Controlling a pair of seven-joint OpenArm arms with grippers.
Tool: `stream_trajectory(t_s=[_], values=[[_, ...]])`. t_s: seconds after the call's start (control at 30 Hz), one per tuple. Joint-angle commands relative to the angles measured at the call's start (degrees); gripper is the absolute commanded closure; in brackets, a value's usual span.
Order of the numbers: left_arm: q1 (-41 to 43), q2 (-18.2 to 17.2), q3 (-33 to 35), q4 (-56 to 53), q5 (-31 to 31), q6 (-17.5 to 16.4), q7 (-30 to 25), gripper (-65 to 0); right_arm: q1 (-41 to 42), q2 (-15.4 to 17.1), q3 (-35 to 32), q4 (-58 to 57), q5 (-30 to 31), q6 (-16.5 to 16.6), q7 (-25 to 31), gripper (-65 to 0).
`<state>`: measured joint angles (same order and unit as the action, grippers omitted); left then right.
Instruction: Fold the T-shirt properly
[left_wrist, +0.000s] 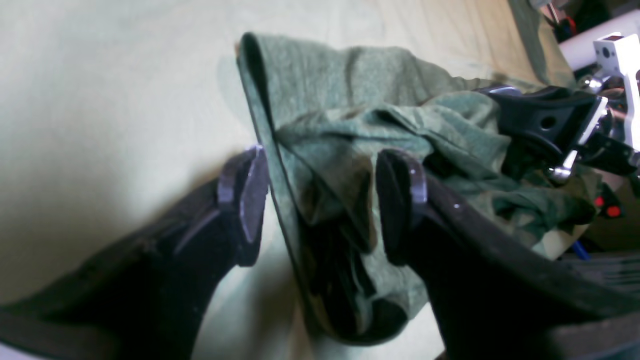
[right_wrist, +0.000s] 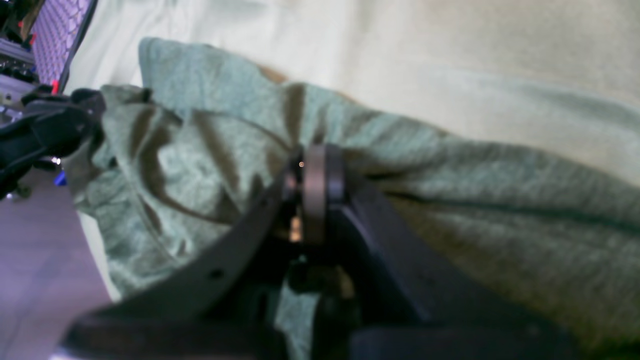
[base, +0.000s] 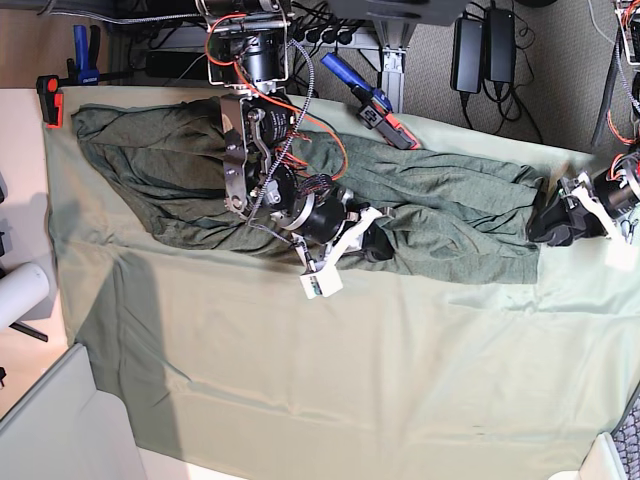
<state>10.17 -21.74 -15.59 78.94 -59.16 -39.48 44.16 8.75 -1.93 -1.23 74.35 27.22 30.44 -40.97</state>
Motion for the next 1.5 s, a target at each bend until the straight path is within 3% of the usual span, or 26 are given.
stream_trajectory(t_s=[0.0,0.47,0.83,1.3,1.47], values=[[-0.2,-0.7,-0.3,0.7,-1.6,-0.5,-1.0,-37.6,0.9,-0.3,0.0,0.9,0.8,0.5,0.2,0.0],[0.6,3.3,-0.2,0.7,-0.7,-0.5,-0.6,-37.5,0.9,-0.3,0.0,0.9,0.9,0.5,-0.1,0.0],[0.6,4.3,0.0,0.7,-0.1,-0.5,-1.1,-37.5,0.9,-0.3,0.0,0.9,1.2,0.5,-0.4,0.0],[0.6,4.6,-0.1,0.7,0.3,-0.5,-1.5,-37.5,0.9,-0.3,0.0,1.1,9.4,0.5,-9.3,0.0],[0.6,4.6,-0.1,0.7,0.3,-0.5,-1.5,-37.5,-1.2,-0.3,0.0,5.6,10.4,0.5,-8.7,0.0]])
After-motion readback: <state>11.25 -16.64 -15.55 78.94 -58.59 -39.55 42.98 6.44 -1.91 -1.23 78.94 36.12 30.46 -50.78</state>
